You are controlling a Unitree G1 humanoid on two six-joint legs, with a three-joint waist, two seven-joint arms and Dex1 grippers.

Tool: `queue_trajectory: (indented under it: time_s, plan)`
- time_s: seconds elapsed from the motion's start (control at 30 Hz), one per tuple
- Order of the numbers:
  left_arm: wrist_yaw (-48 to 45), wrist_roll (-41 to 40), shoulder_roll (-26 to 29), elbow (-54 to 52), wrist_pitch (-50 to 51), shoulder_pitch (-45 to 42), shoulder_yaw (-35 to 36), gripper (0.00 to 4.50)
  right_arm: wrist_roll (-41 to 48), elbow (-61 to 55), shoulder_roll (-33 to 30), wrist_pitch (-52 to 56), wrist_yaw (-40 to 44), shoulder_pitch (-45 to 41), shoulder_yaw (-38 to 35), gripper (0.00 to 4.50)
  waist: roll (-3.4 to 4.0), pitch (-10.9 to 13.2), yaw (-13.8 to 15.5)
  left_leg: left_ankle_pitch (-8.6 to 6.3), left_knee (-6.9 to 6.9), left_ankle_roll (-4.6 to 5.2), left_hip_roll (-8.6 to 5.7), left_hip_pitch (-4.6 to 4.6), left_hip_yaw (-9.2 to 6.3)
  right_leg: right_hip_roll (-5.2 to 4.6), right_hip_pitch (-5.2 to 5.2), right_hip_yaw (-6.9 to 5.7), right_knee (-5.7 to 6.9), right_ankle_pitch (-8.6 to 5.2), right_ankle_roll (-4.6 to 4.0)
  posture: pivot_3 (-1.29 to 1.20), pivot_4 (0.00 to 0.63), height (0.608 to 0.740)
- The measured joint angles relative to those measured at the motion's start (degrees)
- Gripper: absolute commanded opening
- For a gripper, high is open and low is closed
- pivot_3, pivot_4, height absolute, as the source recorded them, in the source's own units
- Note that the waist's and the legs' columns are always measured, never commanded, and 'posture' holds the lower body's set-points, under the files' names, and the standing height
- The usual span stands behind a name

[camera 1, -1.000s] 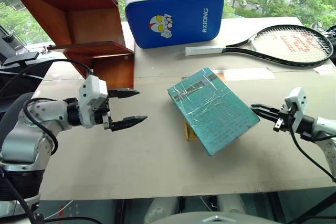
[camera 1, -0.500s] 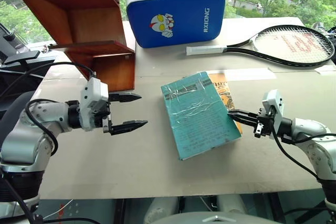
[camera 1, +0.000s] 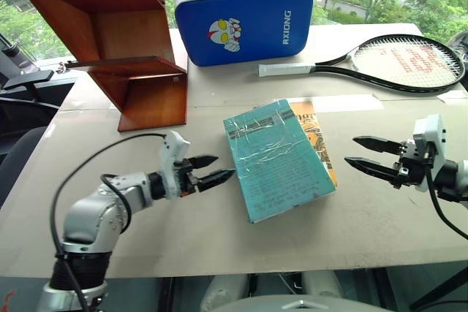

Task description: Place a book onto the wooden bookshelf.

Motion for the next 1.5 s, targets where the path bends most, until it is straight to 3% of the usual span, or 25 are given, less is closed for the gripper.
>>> queue_trajectory:
  time_s: [0.07,0.3,0.4,0.63,0.7,0.8,0.97,1.07,1.2,1.37,1.5]
  plan:
    - [2.33,-3.28,-3.29,0.01,4.15,0.09,0.2,4.5,1.27,-1.7,-1.13,0.68,0.37,0.81,-1.36,4.44,-0.01,0.0,-0.01,0.0,0.02,0.0,0.0,0.0,0.01,0.0,0.0,0.0,0.02,0.0,0.0,0.0,0.15,0.74]
    - [8.53,-17.42,-11.06,3.59,20.24,-1.65,3.61,4.5,5.47,-6.16,-3.76,3.62,0.01,2.1,-3.36,4.44,-0.02,-0.05,0.21,0.0,0.09,0.0,-0.01,0.05,0.01,-0.03,0.04,0.0,0.12,0.0,0.0,0.0,0.15,0.74]
    - [12.32,-21.9,-14.75,6.48,25.21,-2.69,5.53,3.62,6.39,-7.52,-3.99,4.29,-0.22,3.04,-3.96,4.5,-0.06,-0.07,0.51,0.0,0.11,0.0,-0.01,0.04,0.02,-0.04,0.05,0.0,0.11,0.0,0.01,0.0,0.15,0.74]
    - [19.46,-29.6,-18.51,10.2,29.59,-4.25,9.86,0.32,6.44,-7.77,-3.98,4.18,-1.04,4.51,-4.38,4.5,-0.1,-0.06,1.1,0.01,0.14,-0.03,-0.01,0.06,0.04,-0.04,0.03,0.02,0.22,-0.01,0.0,0.0,0.15,0.74]
    - [21.84,-32.55,-18.74,10.23,30.08,-3.69,10.66,0.06,6.23,-7.84,-3.91,3.64,-1.23,4.94,-4.36,4.5,-0.1,-0.05,1.24,0.01,0.16,-0.03,-0.01,0.06,0.07,-0.04,0.03,0.05,0.22,-0.01,0.0,0.0,0.15,0.74]
    - [24.35,-35.74,-18.4,9.06,29.92,-2.58,11.91,0.06,6.21,-7.82,-3.9,3.08,-1.36,4.82,-4.34,4.5,-0.1,-0.05,1.3,0.01,0.17,-0.03,-0.01,0.06,0.07,-0.04,0.03,0.05,0.22,-0.01,0.0,0.0,0.15,0.74]
    - [23.12,-35.44,-12.88,-0.81,26.59,-2.65,11.55,0.06,6.94,-6.66,-3.81,2.86,-1.65,2.79,-4.34,4.5,-0.18,0.0,1.36,-0.01,0.19,-0.07,-0.01,0.05,0.09,-0.05,0.02,0.05,0.24,-0.01,-0.01,0.0,0.15,0.74]
    - [19.35,-27.75,-5.82,-8.88,20.03,-8.5,8.27,0.06,8.9,-3.94,-2.86,2.94,-2.64,-1.38,-4.64,4.5,-0.21,0.02,1.53,-0.04,0.25,-0.15,-0.02,0.03,0.11,-0.06,0.03,0.05,0.25,0.0,-0.02,0.0,0.15,0.74]
    - [13.64,-9.0,4.86,-12.94,4.49,-20.81,0.78,0.06,11.25,-0.17,-1.34,3.18,-4.75,-7.49,-4.72,4.5,-0.24,0.04,1.39,-0.03,0.19,-0.14,-0.02,0.04,0.16,-0.05,0.02,0.08,0.2,0.0,-0.03,0.0,0.15,0.74]
    - [8.34,20.57,18.11,-6.38,-20.69,-35.18,-9.93,0.06,12.54,4.04,1.08,3.5,-6.63,-15.23,-3.31,4.5,-0.28,0.1,1.14,0.02,-0.05,-0.05,-0.01,0.01,0.16,-0.02,-0.05,0.11,-0.03,0.0,-0.03,0.0,0.15,0.74]
    - [6.86,37.97,25.37,0.35,-36.07,-41.49,-14.0,0.06,13.94,6.28,3.45,4.51,-9.33,-21.57,-1.97,4.5,-0.32,0.17,1.01,0.02,-0.12,-0.03,-0.02,-0.13,0.11,0.01,-0.16,0.09,-0.25,0.01,-0.02,0.0,0.15,0.74]
